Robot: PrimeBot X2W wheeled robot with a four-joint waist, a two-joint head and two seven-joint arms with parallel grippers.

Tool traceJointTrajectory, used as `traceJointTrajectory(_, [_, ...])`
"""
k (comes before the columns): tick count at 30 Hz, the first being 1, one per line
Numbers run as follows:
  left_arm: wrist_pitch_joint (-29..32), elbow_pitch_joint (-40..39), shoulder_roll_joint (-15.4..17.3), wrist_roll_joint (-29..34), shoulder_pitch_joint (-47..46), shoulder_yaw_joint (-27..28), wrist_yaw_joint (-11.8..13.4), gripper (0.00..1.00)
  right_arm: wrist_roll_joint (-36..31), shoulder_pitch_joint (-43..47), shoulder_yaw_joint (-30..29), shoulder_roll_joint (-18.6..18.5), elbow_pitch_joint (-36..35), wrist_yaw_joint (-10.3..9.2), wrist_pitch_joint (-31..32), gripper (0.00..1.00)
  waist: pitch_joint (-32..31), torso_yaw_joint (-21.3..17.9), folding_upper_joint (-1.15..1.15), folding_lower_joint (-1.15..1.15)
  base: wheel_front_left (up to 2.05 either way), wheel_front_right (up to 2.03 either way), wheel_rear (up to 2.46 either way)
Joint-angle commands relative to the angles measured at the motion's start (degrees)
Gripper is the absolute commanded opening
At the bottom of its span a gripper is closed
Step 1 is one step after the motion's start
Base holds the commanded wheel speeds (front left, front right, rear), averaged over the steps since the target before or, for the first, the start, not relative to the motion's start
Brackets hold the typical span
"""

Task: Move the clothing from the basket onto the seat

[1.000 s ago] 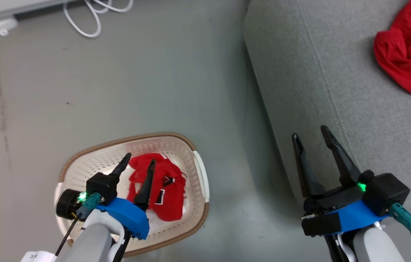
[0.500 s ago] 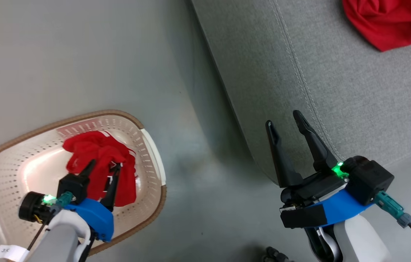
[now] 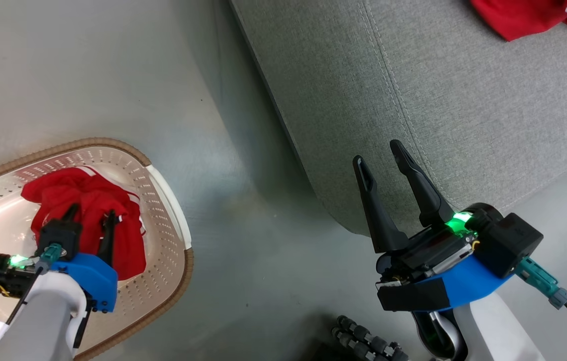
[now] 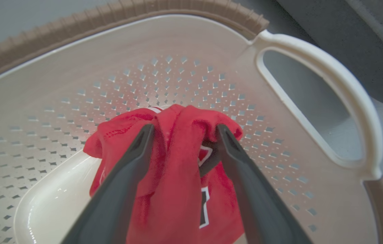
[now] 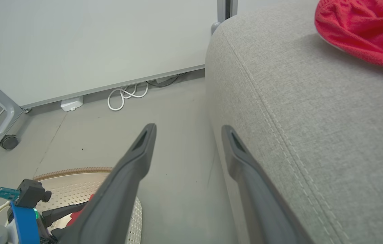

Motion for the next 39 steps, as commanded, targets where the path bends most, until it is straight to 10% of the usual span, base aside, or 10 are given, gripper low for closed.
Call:
traceJointTrajectory(1, [0.4, 0.2, 0.7, 0.1, -0.8, 0.3, 0.3, 1.0, 0.2, -1.1, 0.1, 0.1, -0.3, 0.03, -0.3, 1.0, 0.5, -0.4, 0.0, -0.01, 0.0, 0.0, 0.0])
traceJointTrajectory(15, [5.8, 1.8, 2.1, -0.6, -2.5, 0.6, 3.9, 1.0, 1.5, -2.1, 2.1, 0.1, -0.3, 0.03, -0.3, 1.0, 2.7, -1.1, 0.0, -0.01, 0.0, 0.0, 0.0])
traceJointTrajectory(21, [7.0, 2.0, 2.0, -1.2, -2.4, 0.4, 4.3, 0.0, 1.3, -2.1, 1.6, 0.1, 0.0, 0.03, -0.3, 1.0, 2.5, -1.1, 0.0, -0.01, 0.0, 0.0, 0.0])
traceJointTrajectory(39, [5.7, 3.1, -1.0, -2.8, -3.6, -1.1, 3.6, 0.0, -1.1, -2.2, 0.4, 0.1, 0.8, 0.03, -0.3, 1.0, 0.1, 1.7, 0.0, -0.01, 0.0, 0.0, 0.0])
